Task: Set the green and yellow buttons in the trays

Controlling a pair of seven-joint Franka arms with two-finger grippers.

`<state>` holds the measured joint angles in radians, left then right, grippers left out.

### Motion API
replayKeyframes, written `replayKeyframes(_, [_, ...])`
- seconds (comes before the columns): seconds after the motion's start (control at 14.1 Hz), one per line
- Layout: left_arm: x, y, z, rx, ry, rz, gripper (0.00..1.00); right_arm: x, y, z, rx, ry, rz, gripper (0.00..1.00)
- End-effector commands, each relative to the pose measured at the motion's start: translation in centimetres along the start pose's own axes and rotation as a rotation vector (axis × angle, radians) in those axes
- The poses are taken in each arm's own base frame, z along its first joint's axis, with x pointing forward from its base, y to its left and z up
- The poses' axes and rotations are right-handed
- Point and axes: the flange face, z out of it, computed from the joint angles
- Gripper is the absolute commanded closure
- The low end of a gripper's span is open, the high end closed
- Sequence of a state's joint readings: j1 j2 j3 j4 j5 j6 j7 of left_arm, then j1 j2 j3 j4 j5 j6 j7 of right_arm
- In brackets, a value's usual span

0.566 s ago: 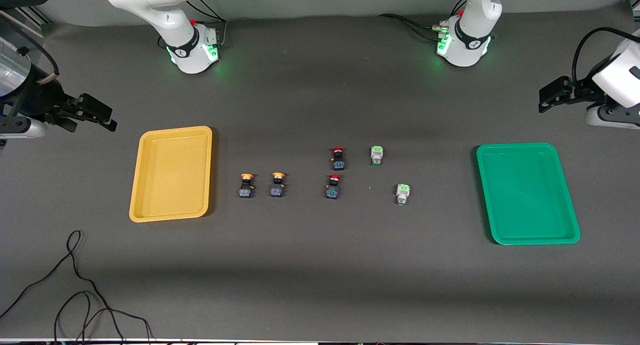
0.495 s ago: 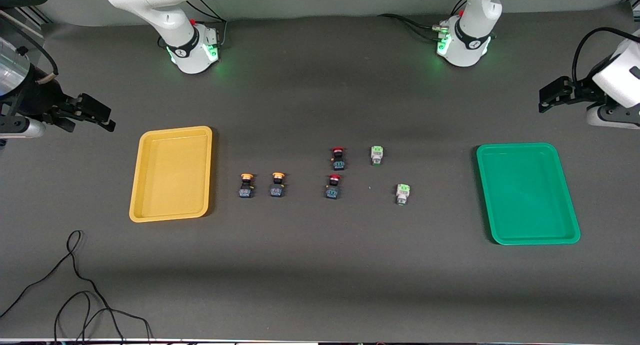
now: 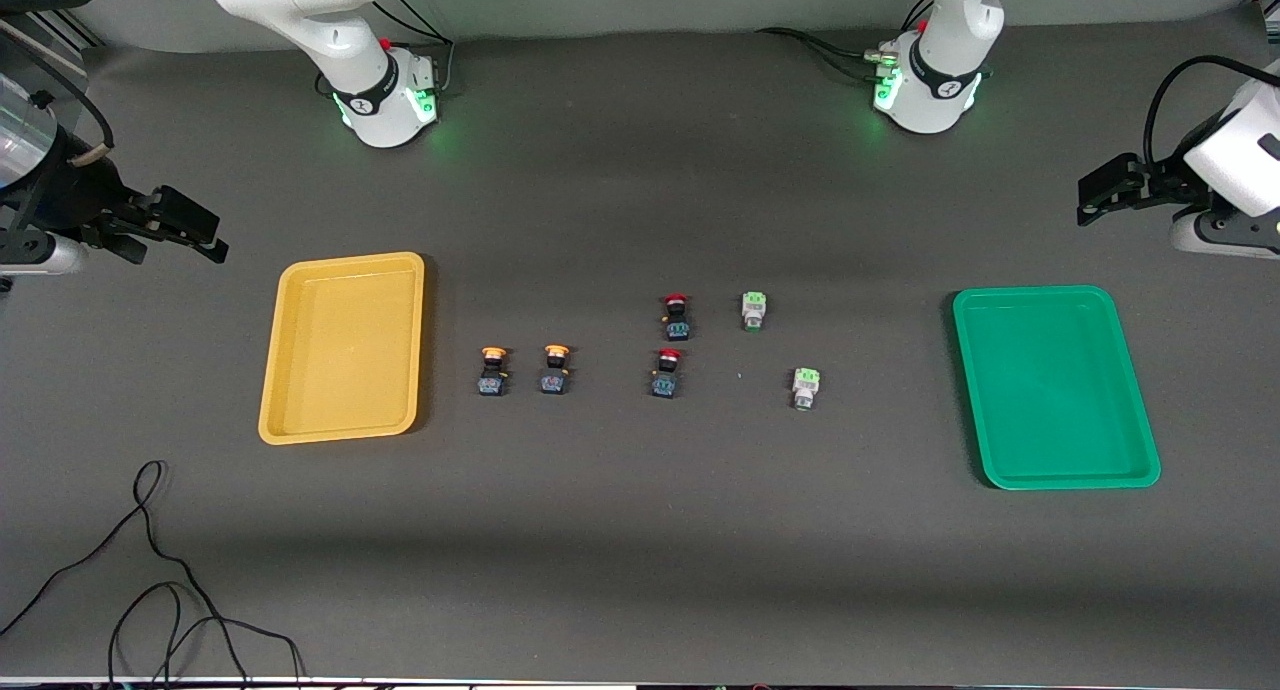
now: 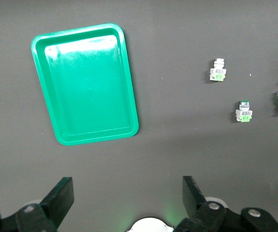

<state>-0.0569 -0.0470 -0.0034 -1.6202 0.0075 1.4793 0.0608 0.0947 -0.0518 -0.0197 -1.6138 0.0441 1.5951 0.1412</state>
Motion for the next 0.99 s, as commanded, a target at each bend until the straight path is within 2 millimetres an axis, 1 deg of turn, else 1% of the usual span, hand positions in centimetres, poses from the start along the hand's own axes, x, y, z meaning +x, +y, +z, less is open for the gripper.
replayKeyframes(0.0, [-0.5, 0.0, 0.2, -0.006, 0.010, 0.011, 0.00, -0.2, 0.1, -0.7, -0.017, 0.011, -0.001, 0.00])
replayKeyframes(0.07, [-0.4, 0.0, 0.4, -0.006, 0.007, 0.012, 0.00, -0.3, -0.6, -0.6, -0.019, 0.011, -0.010, 0.00])
replayKeyframes(0.21, [-0.4, 0.1, 0.6, -0.006, 0.004, 0.013, 0.00, -0.4, -0.9, -0.5, -0.017, 0.008, -0.030, 0.00])
replayKeyframes(0.35, [-0.4, 0.7, 1.1, -0.009, -0.001, 0.024, 0.00, -0.7, -2.2, -0.3, -0.027, 0.006, -0.053, 0.00])
replayKeyframes(0.42, [-0.4, 0.7, 1.1, -0.008, -0.002, 0.025, 0.00, -0.6, -2.2, -0.1, -0.027, 0.003, -0.055, 0.00])
replayKeyframes(0.5, [-0.4, 1.0, 1.6, -0.013, -0.011, 0.027, 0.00, -0.4, -2.3, 0.2, -0.029, 0.002, -0.058, 0.00])
replayKeyframes(0.57, [-0.5, 2.2, 2.1, -0.012, -0.014, 0.036, 0.00, -0.4, -2.6, 0.3, -0.029, 0.000, -0.062, 0.00])
replayKeyframes(0.64, [-0.7, 3.9, 2.8, -0.016, -0.012, 0.036, 0.00, -0.5, -2.9, 0.3, -0.029, -0.002, -0.068, 0.00])
replayKeyframes(0.78, [-1.7, 8.0, 3.7, -0.032, 0.002, 0.000, 0.00, -0.8, -3.3, -0.3, -0.027, 0.008, -0.073, 0.00])
replayKeyframes(0.92, [-3.3, 14.5, 5.4, -0.010, 0.039, -0.045, 0.00, -1.0, -3.8, -0.5, -0.027, 0.010, -0.079, 0.00])
